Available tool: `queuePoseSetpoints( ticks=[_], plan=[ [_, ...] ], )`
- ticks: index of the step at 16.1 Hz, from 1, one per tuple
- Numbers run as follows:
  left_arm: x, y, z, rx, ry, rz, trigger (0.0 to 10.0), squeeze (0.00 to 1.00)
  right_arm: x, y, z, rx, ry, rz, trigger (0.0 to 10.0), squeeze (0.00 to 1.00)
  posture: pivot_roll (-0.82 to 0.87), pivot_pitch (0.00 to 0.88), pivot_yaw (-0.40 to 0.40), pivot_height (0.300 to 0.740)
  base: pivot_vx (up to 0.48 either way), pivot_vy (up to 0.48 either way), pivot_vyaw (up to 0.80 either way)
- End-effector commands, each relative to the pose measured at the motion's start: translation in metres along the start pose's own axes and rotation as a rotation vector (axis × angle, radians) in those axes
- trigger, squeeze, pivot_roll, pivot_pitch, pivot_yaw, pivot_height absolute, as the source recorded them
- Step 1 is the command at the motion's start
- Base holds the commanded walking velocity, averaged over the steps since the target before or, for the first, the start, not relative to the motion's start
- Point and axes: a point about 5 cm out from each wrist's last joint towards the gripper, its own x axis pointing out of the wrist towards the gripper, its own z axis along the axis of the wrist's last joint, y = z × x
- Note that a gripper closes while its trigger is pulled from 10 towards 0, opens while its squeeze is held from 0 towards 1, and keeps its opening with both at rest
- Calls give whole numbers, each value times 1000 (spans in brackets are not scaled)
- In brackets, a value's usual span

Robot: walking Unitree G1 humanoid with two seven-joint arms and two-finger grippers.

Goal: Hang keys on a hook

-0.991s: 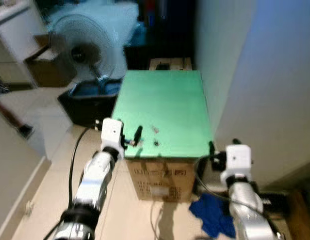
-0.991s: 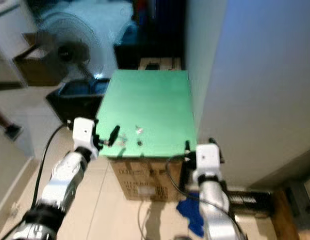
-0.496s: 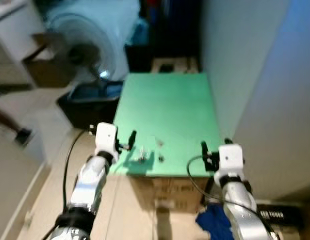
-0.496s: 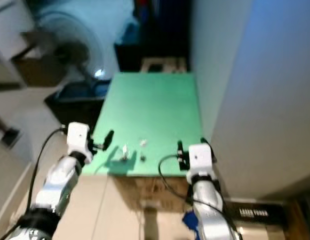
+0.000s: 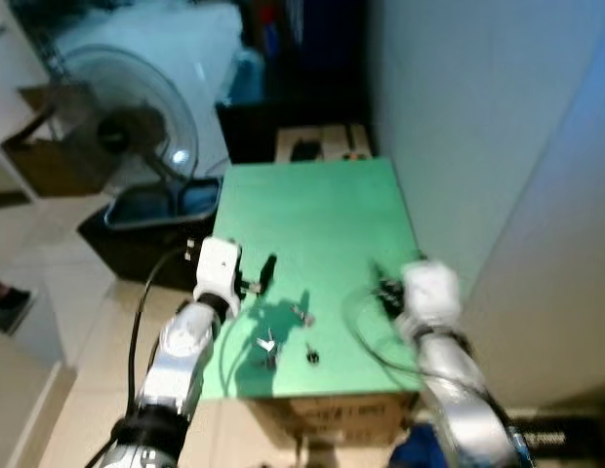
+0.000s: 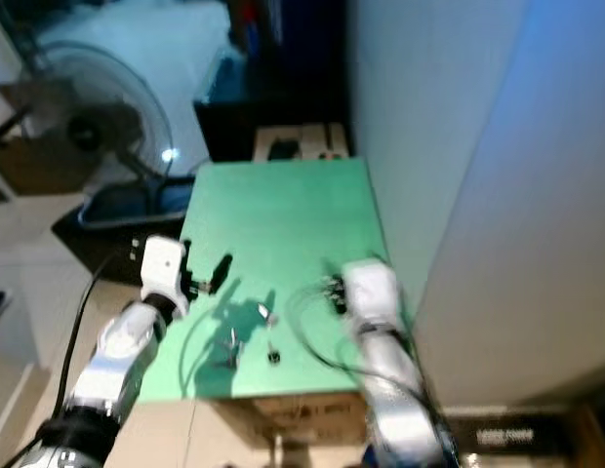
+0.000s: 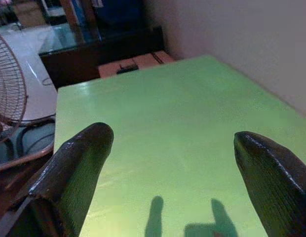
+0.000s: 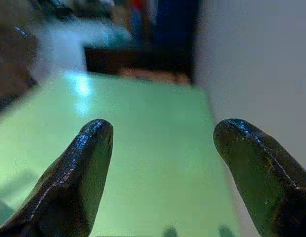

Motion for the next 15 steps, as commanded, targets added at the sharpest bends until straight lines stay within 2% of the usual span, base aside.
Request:
queuePoseSetpoints(
  ticks=[1, 3, 4, 6, 7, 10, 11, 13, 15],
  plan=[
    [-2, 2, 5, 29, -9, -18, 10000, 0, 7, 4, 6, 17, -13, 22, 10000, 0, -180, 0, 143, 740, 0, 0, 0],
    [-6, 6, 6, 45, -5, -18, 10000, 0, 19, 11, 14, 28, -32, 44, 10000, 0, -159, 0, 150, 740, 0, 0, 0],
    [-11, 10, 7, 50, -1, -17, 10000, 0, 30, 23, 18, 39, -36, 82, 10000, 0, -140, 0, 155, 740, 0, 0, 0],
    [-16, 13, 8, 70, 3, -21, 10000, 0, 43, 33, 20, 109, -12, 98, 10000, 0, -112, 0, 156, 740, 0, 0, 0],
    [-18, 14, 9, 73, 2, -21, 10000, 0, 45, 36, 20, 114, -7, 103, 10000, 0, -88, 0, 157, 740, 0, 0, 0],
    [-39, 20, 12, 95, 19, -15, 10000, 0, 66, 57, 16, 137, 66, 146, 10000, 0, -9, 0, 143, 740, 0, 0, 0],
    [-44, 21, 13, 97, 23, -13, 10000, 0, 68, 59, 13, 140, 87, 147, 10000, 0, 10, 0, 142, 740, 0, 0, 0],
    [-69, 27, 15, 114, 59, -8, 10000, 0, 71, 62, -4, 105, 187, 121, 10000, 0, 64, 74, 150, 740, 0, 0, 0],
    [-79, 33, 14, 124, 92, -3, 10000, 0, 70, 63, -13, 69, 225, 100, 10000, 0, 78, 89, 158, 740, 0, 0, 0]
  ],
)
